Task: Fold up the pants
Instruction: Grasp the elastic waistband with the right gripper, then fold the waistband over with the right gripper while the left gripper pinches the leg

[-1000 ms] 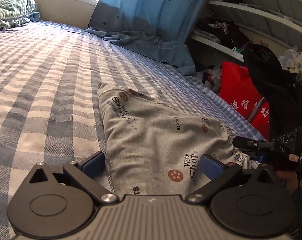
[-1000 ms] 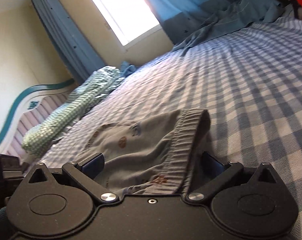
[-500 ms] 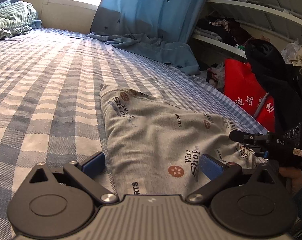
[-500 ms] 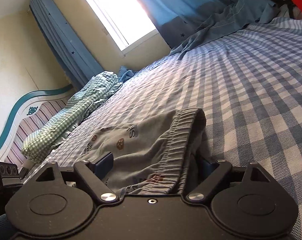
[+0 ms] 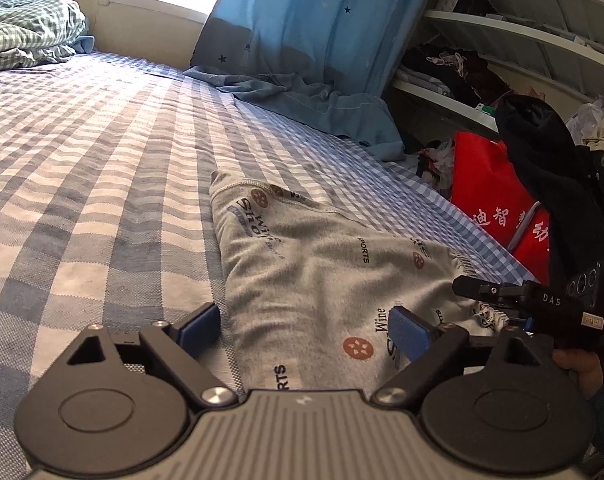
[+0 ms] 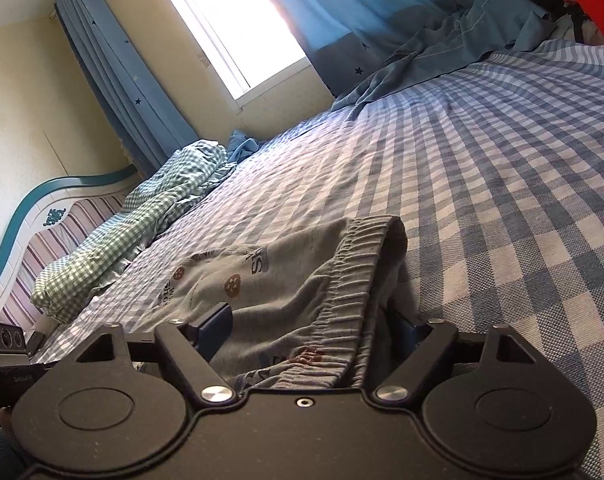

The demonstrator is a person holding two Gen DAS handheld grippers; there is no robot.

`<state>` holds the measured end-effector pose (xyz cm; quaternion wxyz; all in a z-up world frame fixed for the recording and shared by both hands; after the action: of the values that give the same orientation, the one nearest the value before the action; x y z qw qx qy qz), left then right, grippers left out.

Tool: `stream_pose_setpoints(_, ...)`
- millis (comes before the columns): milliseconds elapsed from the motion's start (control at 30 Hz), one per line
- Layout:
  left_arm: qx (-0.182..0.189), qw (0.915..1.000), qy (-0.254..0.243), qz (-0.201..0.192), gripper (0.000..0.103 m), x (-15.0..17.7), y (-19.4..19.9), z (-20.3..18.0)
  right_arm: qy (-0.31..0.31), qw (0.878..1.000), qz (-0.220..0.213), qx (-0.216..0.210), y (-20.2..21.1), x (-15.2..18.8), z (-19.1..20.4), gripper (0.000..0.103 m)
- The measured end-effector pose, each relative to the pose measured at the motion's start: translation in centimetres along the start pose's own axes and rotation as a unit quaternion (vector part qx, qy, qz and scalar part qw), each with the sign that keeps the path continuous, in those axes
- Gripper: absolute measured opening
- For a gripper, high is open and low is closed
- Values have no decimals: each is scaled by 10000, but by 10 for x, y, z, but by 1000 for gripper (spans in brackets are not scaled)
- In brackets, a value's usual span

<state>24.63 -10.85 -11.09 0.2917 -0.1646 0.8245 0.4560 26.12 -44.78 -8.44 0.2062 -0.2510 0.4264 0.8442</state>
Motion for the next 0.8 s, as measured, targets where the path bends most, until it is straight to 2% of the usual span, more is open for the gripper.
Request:
stream_pose_setpoints(33, -20, 10000, 37, -19, 86, 0, 1, 1, -21, 10000, -10, 37, 1, 0, -1, 75)
stream_pose_setpoints(133, -156, 9997, 160, -50, 70, 0, 1, 4, -36, 9997, -30, 256, 1, 1, -3, 65)
stream_pose_setpoints(167, -245, 9996, 159, -27, 64, -1, 0, 4, 5, 9994, -26, 350, 0, 1, -2, 63)
stream_pose_setpoints(233, -387, 9992, 97, -13, 60, 0, 0, 3, 133, 9982, -4, 576, -2, 2, 1, 60)
stream_pose_setpoints(300, -541, 9985, 48, 50, 51, -1, -1, 2, 260, 9961, -1, 841, -4, 4, 5, 57)
stream_pose_setpoints(433, -556, 9981, 224, 122, 39, -2, 0, 3, 390, 9899, 51, 1363, -8, 8, 15, 51)
stream_pose_setpoints(500, -518, 9975, 441, 197, 28, -3, 3, 5, 316, 9871, 75, 1565, -8, 7, 20, 45)
stream_pose_setpoints(600, -494, 9961, 631, 362, 19, -7, 7, 4, 382, 9817, 101, 1863, -8, 6, 32, 36)
stream_pose_setpoints(800, -442, 9970, 497, 406, 16, -12, 24, -4, 512, 9776, -2, 2042, 2, -1, 56, 26)
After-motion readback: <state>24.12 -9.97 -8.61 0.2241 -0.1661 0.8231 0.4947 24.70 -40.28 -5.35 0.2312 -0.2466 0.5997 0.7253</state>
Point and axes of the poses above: each gripper's, at about its wrist camera, not at the fingertips, and y roughly against the way its jaws point, z to its left, x to its underside, the point moved 8 cm from there along -y, roughly the way its jaws point, and after that the axes turned 14 degrees about z, right-handed, at the moved point
